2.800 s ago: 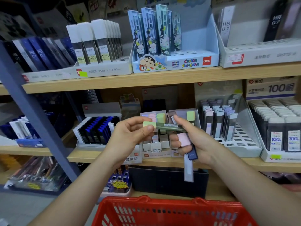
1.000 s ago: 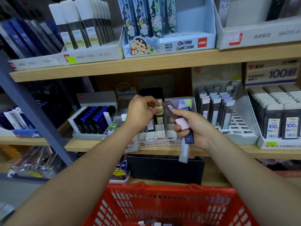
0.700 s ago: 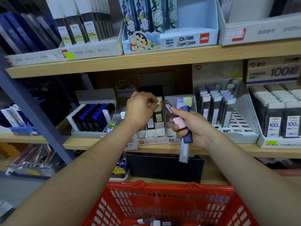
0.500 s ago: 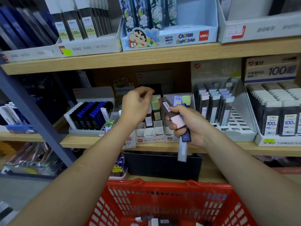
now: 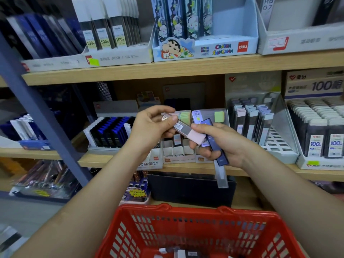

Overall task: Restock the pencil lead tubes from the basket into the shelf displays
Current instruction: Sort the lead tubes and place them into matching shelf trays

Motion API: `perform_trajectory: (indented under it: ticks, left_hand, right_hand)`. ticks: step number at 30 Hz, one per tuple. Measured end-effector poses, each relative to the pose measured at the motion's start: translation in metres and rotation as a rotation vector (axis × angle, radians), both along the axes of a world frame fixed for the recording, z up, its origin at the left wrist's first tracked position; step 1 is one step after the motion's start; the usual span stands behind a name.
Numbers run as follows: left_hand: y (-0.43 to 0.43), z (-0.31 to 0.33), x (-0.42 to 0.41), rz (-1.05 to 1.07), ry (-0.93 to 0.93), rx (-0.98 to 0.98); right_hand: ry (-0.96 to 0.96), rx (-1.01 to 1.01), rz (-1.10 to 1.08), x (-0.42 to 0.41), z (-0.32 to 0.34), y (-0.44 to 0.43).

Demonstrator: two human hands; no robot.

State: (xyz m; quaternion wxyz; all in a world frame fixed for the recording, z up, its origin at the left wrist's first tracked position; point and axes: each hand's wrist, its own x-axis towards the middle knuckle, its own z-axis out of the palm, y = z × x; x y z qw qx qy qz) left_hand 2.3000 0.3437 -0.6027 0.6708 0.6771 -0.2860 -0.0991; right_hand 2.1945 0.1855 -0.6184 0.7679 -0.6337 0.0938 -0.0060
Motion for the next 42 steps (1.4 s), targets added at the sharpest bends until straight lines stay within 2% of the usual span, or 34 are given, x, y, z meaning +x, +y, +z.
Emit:
perform_trajectory:
  ticks: [3,4,7,8,9,10,11,13,15,17,22,30,36,42]
  left_hand:
    - [0.007,-0.001,-0.002,0.009,-0.139,0.125]
    - [0.010,-0.002,-0.003,0.020,-0.292,0.246]
    - [0.018,-0.003,-0.006,0.040,-0.944,0.655]
    - [0.019,-0.004,-0.008,0.045,-1.088,0.692]
    - [0.019,-0.005,-0.011,0.051,-1.152,0.686]
    - [0.019,-0.005,-0.015,0.062,-1.141,0.654]
    - [0.019,-0.005,-0.019,0.074,-1.039,0.605]
    - [0.018,-0.005,-0.023,0.077,-0.609,0.473]
    - [0.017,-0.005,-0.024,0.015,-0.193,0.272]
    - [0.019,-0.007,-0.025,-0.022,-0.022,0.127]
    - [0.015,-0.009,-0.025,-0.030,0.019,0.032]
    - [0.017,-0.009,-0.020,-0.007,0.000,0.029]
    - [0.027,-0.004,-0.001,0.112,-0.050,-0.051]
    - [0.038,-0.003,0.020,0.279,-0.238,0.002]
  right_hand:
    - [-0.017,-0.003,-0.020,0.000,0.003,0.003]
    - [-0.014,-0.009,-0.037,0.001,0.004,0.005]
    - [-0.003,-0.032,-0.062,0.001,0.007,0.008]
    - [-0.004,-0.029,-0.061,0.001,0.007,0.009]
    - [-0.009,-0.007,-0.060,0.001,0.008,0.010]
    - [-0.016,0.039,-0.063,0.001,0.009,0.011]
    - [-0.024,0.102,-0.073,0.001,0.009,0.010]
    - [-0.043,0.168,-0.090,-0.001,0.010,0.008]
    - [-0.049,0.046,-0.084,-0.003,0.007,0.007]
    - [-0.023,-0.100,-0.055,-0.003,0.001,0.009]
    - [0.009,-0.189,0.022,-0.002,0.000,0.016]
    - [0.057,-0.277,0.052,0.000,-0.004,0.016]
    - [0.101,0.077,-0.103,0.001,-0.002,0.005]
    - [0.051,0.039,-0.182,0.000,-0.006,-0.006]
